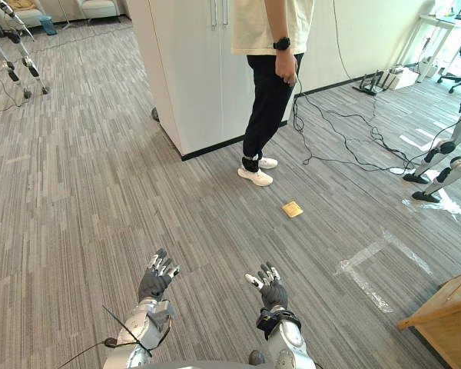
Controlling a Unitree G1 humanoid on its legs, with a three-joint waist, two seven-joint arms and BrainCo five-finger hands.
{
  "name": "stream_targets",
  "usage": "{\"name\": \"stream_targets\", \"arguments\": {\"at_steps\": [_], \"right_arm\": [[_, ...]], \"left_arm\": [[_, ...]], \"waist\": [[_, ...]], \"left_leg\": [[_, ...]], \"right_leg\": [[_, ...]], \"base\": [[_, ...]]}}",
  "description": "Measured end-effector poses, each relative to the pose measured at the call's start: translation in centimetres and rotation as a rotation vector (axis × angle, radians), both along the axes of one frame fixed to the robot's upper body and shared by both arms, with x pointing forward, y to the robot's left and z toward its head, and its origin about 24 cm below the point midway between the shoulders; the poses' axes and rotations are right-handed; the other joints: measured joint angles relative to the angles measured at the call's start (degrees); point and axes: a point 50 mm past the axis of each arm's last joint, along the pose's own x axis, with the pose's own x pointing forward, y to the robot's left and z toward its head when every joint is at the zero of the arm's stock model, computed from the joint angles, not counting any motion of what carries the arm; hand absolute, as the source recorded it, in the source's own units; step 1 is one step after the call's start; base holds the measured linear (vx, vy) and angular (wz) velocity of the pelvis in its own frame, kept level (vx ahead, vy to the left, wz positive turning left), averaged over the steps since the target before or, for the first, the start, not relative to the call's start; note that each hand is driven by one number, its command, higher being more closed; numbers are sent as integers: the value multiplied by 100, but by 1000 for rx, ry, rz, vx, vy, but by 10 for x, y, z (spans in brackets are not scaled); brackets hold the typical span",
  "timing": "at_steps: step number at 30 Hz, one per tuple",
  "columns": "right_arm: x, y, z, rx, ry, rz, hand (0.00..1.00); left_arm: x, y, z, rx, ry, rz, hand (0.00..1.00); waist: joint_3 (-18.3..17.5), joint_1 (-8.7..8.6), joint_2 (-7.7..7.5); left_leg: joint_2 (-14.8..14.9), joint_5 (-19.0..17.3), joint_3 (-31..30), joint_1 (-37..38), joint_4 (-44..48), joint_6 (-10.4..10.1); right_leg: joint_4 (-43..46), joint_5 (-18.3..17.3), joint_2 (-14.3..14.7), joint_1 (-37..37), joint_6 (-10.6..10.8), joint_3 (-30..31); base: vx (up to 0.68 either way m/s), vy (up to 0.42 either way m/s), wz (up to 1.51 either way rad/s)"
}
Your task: Organize washtable
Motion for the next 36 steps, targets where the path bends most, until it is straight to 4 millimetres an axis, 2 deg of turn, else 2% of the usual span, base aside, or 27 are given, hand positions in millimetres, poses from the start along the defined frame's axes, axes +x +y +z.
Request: {"name": "stream_targets", "arguments": {"at_steps": [4,9,13,16,19,20,21,22,24,25,26,28,29,31,32,34,35,36], "right_arm": [[-6,-4,-4,-8,29,-20,0],[-15,-13,-15,-57,115,-54,0],[-20,-20,-22,-119,171,-63,0],[-8,-15,-17,-122,140,-31,0],[10,-4,-13,-129,102,37,0],[16,1,-9,-126,79,68,0],[20,4,-7,-127,67,86,0],[27,11,-4,-130,48,124,0],[35,19,1,-139,19,169,0],[35,23,1,-145,13,202,0],[33,29,1,-137,10,241,0],[30,39,1,-125,6,291,0],[26,52,2,-100,-1,344,0],[23,59,5,-78,-18,373,0],[24,58,6,-75,-26,370,0],[26,52,6,-83,-27,357,0],[26,49,5,-87,-23,353,0],[25,44,4,-92,-13,344,0]], "left_arm": [[-2,-1,-4,-4,18,-8,0],[-13,-5,-24,-51,129,-4,0],[-17,-11,-29,-108,164,1,0],[-18,-6,-30,-95,170,18,0],[-17,-4,-28,-87,161,32,0],[-16,-4,-25,-87,150,32,0],[-16,-4,-25,-87,147,33,0],[-19,-3,-24,-88,145,34,0],[-20,-5,-24,-97,141,25,0],[-23,-5,-25,-103,148,18,0],[-24,-6,-24,-104,150,14,0],[-24,0,-22,-88,140,12,0],[-24,4,-21,-74,130,1,0],[-24,2,-21,-79,130,-13,0],[-24,-1,-20,-83,127,-24,0],[-15,-9,-16,-91,103,-62,0],[-11,-12,-14,-94,91,-73,0],[-2,-17,-9,-100,61,-96,0]], "waist": [[-3,1,-6],[-15,12,4],[-6,152,-15],[9,205,-45],[80,380,-130],[107,476,-146],[116,483,-142],[152,489,-103],[330,538,-70],[404,646,-21],[467,686,-20],[539,704,-86],[601,673,-106],[607,598,-116],[613,565,-109],[677,436,-9],[703,428,22],[753,409,78]], "left_leg": [[-42,-14,36,-10,-147,21],[-83,10,57,-38,-423,15],[-91,209,-27,-122,-419,69],[-185,248,-242,-124,-464,96],[-323,244,-339,-182,-314,97],[-382,232,-356,-218,-262,114],[-401,202,-378,-250,-215,157],[-435,63,-459,-316,-57,342],[-533,-321,-600,-406,309,525],[-557,-492,-672,-419,551,635],[-588,-606,-720,-427,747,698],[-672,-722,-883,-421,923,830],[-690,-828,-1072,-396,1070,969],[-670,-911,-1301,-388,1145,1012],[-679,-949,-1391,-382,1181,1061],[-686,-1115,-1608,-340,1315,1062],[-685,-1163,-1658,-305,1352,1053],[-689,-1254,-1786,-237,1487,951]], "right_leg": [[-48,-36,-8,-25,-42,-81],[-106,-35,-95,-78,-41,-350],[-170,-40,-167,13,-37,-662],[-200,-97,-287,134,47,-972],[-122,-174,-470,262,159,-1349],[31,-247,-559,259,264,-1492],[129,-288,-597,256,322,-1578],[392,-375,-674,222,420,-1722],[1034,-595,-871,171,459,-1779],[1630,-680,-994,16,363,-1775],[2422,-733,-1122,-232,239,-1691],[3433,-650,-1240,-667,-16,-1352],[4100,-933,-1092,-1060,-109,-819],[4089,-1425,-727,-1275,-13,-444],[3901,-1552,-553,-1398,4,-270],[3210,-1561,-147,-1663,-5,157],[3001,-1534,-59,-1731,18,268],[2488,-1397,31,-1838,106,420]], "base": [[-1,2,3],[38,-1,9],[99,1,35],[131,21,46],[70,53,55],[21,73,64],[25,94,72],[9,119,69],[-21,145,56],[-24,182,45],[-9,188,45],[75,160,52],[119,99,55],[190,37,53],[213,16,45],[182,-24,45],[247,-64,63],[294,-104,81]]}}
